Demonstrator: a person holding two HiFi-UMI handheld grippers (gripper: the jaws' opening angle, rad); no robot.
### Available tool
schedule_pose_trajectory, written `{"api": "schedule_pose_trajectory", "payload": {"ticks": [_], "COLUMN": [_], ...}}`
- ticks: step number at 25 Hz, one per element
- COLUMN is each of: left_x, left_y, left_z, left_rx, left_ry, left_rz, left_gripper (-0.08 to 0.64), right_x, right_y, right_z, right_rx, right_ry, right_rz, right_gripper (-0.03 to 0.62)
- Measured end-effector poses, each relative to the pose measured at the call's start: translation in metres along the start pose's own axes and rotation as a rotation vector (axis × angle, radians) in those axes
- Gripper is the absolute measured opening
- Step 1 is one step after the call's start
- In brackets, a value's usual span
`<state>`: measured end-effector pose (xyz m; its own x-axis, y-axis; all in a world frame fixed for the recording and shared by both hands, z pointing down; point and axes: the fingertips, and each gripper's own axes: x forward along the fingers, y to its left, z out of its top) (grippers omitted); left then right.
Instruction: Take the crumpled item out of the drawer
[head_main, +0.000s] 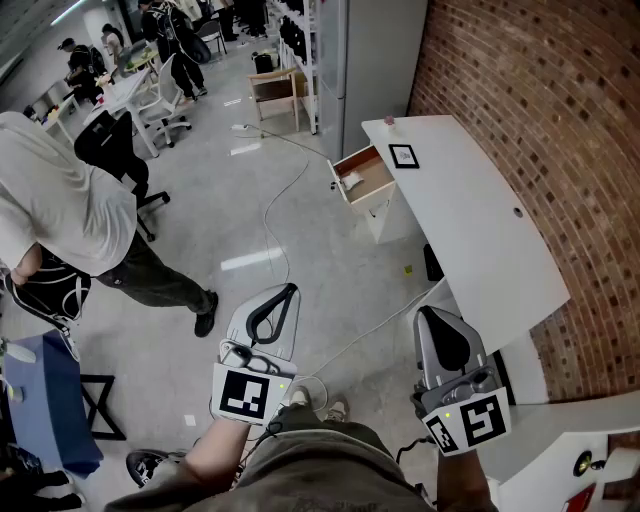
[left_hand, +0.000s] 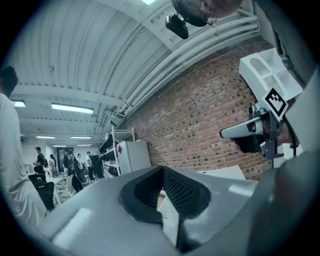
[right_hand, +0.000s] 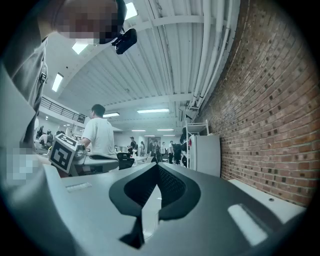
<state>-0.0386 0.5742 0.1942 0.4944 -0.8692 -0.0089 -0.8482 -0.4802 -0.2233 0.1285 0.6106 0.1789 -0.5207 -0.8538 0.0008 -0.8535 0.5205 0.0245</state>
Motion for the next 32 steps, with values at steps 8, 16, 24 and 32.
{"api": "schedule_pose_trajectory", "payload": {"ticks": [8,16,24,32], "left_x": [-0.004,0.005,0.013,0.019], "left_y": [-0.005,-0.015,-0.027,-0.022], "left_z": [-0.002,-0.003,0.002,-0.013], "left_rx": [-0.002,0.001,0.038,0.011], "left_ry": [-0.002,0.009,-0.002,0.026], "left_rz": [-0.004,-0.023,-0.038,-0.028], "left_gripper": [0.000,0.000,0.000,0.000], "right_x": [-0.006,-0.008,-0.017,-0.002], "right_y": [0.005,-0.002,-0.009,-0.016], "right_z": [-0.001,-0.005,-0.008,-0.011], "right_rx": [0.011,0.014,0.052,0.036], "right_ry": [-0.007,0.008,-0.003,0.005], "right_rz": [0.009,0.027,0.061,0.061], "right_gripper": [0.029,0.029,0.166,0.215]}}
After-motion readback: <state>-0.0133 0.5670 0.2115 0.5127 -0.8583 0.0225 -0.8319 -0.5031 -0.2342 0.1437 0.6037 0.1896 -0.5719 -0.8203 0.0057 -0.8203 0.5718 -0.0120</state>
